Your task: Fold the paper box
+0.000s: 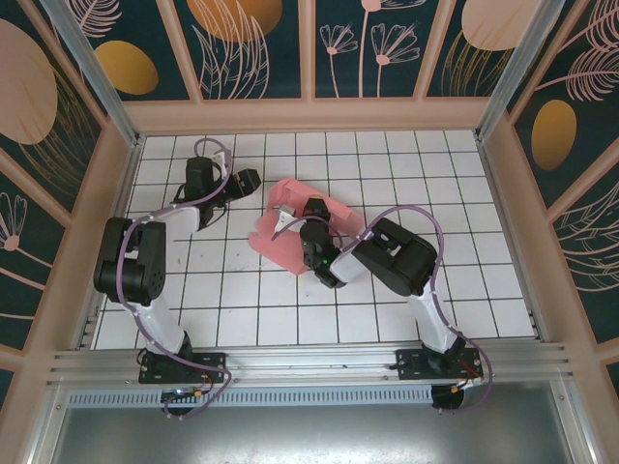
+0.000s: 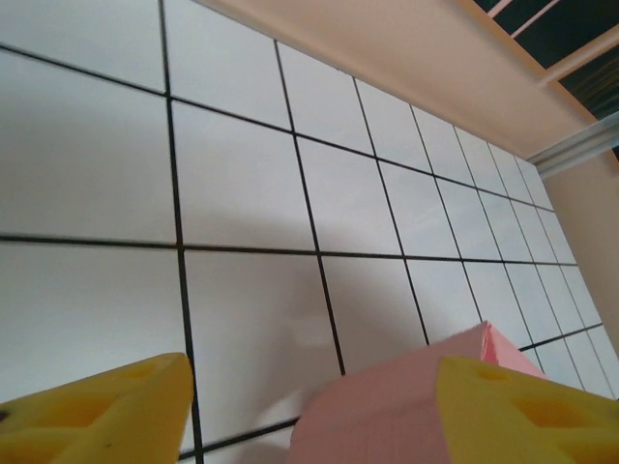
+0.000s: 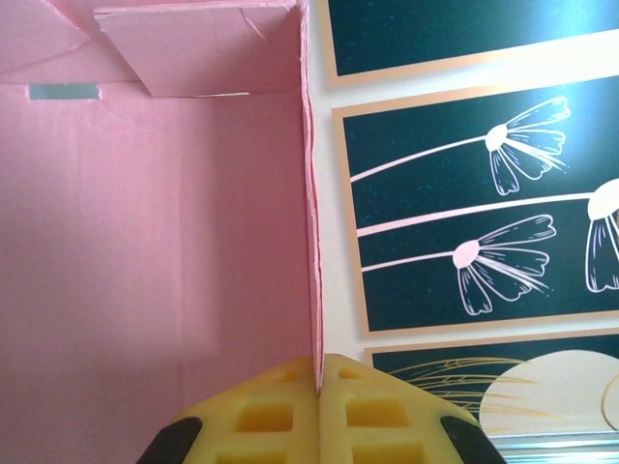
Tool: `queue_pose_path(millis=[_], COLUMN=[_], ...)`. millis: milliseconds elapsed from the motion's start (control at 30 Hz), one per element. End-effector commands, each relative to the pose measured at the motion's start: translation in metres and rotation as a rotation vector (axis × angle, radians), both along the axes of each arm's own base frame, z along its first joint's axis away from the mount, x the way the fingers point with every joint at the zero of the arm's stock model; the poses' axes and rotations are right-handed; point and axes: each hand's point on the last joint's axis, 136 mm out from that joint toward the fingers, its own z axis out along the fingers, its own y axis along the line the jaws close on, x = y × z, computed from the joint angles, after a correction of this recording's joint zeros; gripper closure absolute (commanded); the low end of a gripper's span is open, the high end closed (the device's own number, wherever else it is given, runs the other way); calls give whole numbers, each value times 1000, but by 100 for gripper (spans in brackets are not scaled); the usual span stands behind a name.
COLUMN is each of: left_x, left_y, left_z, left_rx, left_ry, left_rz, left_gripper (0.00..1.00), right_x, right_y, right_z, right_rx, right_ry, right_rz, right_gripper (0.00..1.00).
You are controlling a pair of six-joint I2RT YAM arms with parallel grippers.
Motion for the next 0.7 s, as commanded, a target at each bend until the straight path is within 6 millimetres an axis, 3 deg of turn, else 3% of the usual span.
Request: queue_pose_path(millis=[0,133,300,500,667], left_x=[-5,-16,-26,-41,-47], left_y=[-18,-28,-28,-38,-45], left_z=[-22,-34,-42,-46,-56], left_rx=[-23,-41,-17,-46,-26], left_ry=[84,109,140,167,184], left_rz=[-112,-202,-224,-285,-310], left_gripper=[37,41,43,53,51], right_x=[0,0,1,3,3], right_y=[-2,-2,0,0,2], right_z=[17,14,12,12,14], right_rx=[62,39,-7,3,3], right_ry=[-22,-27,-59,-45,-49], right_rz=[2,5,12,11,13], right_gripper=[100,100,100,100,100])
